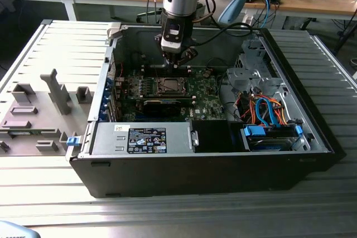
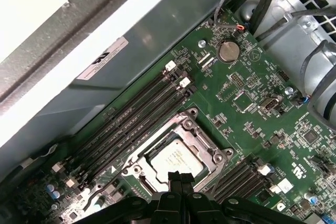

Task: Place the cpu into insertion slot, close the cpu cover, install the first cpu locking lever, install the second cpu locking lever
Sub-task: 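Install the first cpu locking lever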

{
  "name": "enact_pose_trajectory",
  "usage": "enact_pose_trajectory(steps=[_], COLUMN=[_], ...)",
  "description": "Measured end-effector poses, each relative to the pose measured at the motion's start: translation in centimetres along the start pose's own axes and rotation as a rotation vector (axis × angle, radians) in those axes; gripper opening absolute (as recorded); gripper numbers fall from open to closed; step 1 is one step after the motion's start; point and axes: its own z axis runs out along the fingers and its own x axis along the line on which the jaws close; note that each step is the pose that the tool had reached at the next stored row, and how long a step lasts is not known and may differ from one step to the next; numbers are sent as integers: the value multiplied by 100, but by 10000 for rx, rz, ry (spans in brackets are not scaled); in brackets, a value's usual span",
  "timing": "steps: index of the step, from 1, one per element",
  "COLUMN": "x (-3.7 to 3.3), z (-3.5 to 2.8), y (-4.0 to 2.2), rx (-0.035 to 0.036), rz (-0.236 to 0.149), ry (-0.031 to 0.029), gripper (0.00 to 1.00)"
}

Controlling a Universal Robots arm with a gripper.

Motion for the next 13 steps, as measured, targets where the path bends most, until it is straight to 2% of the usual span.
enact_pose_trajectory(steps=[13], x=[0], z=[0], y=[0], rx=[0], rz=[-467], ry=[-20], gripper=[11])
